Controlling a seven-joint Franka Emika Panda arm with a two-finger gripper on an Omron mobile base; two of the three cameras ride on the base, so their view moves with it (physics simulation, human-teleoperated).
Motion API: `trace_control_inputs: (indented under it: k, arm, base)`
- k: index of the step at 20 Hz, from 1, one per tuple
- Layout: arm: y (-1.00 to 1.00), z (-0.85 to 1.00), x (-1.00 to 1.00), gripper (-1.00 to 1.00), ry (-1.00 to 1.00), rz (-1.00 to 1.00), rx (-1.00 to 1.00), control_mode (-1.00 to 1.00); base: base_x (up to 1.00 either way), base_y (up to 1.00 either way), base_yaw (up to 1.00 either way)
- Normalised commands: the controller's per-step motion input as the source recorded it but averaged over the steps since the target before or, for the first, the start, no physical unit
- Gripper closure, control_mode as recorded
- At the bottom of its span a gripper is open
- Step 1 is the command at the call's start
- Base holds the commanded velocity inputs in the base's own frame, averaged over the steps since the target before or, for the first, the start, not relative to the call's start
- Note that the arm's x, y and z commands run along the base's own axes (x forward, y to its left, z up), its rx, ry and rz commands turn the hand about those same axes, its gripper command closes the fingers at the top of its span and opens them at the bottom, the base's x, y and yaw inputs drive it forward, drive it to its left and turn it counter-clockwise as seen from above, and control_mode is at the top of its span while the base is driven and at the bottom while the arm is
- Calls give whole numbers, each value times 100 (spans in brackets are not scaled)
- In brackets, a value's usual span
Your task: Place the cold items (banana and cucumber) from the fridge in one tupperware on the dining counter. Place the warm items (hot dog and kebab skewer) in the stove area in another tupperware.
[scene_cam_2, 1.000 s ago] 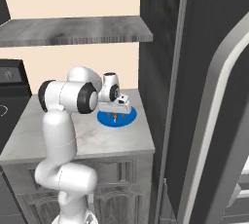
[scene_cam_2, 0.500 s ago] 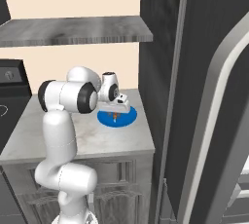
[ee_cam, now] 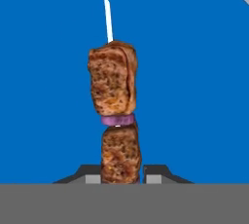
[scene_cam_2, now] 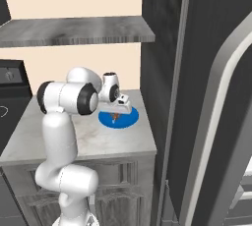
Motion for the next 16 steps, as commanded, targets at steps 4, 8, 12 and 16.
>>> trace_control_inputs:
  k: [4,8,12,16]
  arm:
    - [0,28,-49,100,-45,0,3,-100]
    - [0,45,-66,100,-53,0,3,-100]
    - [5,78,-65,100,-17,1,-4,-100]
    - [8,100,-62,100,1,8,-7,-100]
  base:
    - [0,0,0]
    - [0,0,0]
    - [0,0,0]
    - [0,0,0]
